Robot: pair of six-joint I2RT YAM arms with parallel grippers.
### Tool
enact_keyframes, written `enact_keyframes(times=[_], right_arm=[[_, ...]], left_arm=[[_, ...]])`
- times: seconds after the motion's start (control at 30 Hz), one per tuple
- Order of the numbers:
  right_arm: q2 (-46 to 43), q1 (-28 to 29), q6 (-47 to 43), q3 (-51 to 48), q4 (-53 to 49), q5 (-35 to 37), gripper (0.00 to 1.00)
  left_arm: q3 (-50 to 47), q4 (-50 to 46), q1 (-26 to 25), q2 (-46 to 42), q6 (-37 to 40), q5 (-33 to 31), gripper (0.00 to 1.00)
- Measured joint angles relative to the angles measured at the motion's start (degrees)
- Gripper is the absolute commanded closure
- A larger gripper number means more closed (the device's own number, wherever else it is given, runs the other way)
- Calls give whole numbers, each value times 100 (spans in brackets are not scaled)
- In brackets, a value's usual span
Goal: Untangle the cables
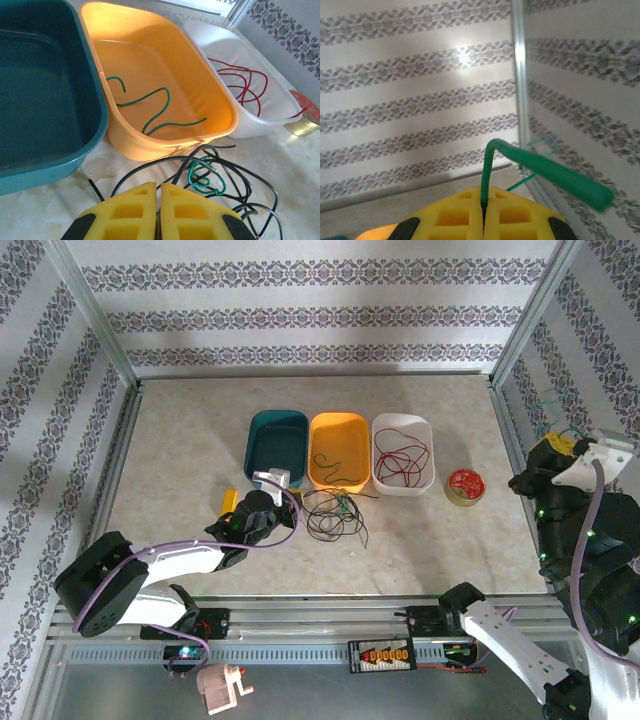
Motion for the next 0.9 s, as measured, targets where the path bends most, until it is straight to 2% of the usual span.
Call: enact_keyframes(times=[0.13, 0.3, 0.4, 0.67, 0.9], right_arm=[[601, 0, 254, 9, 17, -1054, 100], [1836, 0, 758, -122, 146, -2481, 100], [2459, 28, 1051, -354, 330, -3073, 100], [3467, 17, 1414, -710, 778, -3816, 100], [4046, -55, 1495, -914, 1106, -3958, 100]], left_arm=[[-17, 0, 0, -4, -177, -72, 100], [-131, 7, 0, 0, -546, -356, 100], [-201, 7, 0, 24, -719, -514, 100], [-227, 2, 0, 28, -872, -702, 100], [-227, -13, 0, 28, -872, -706, 100]])
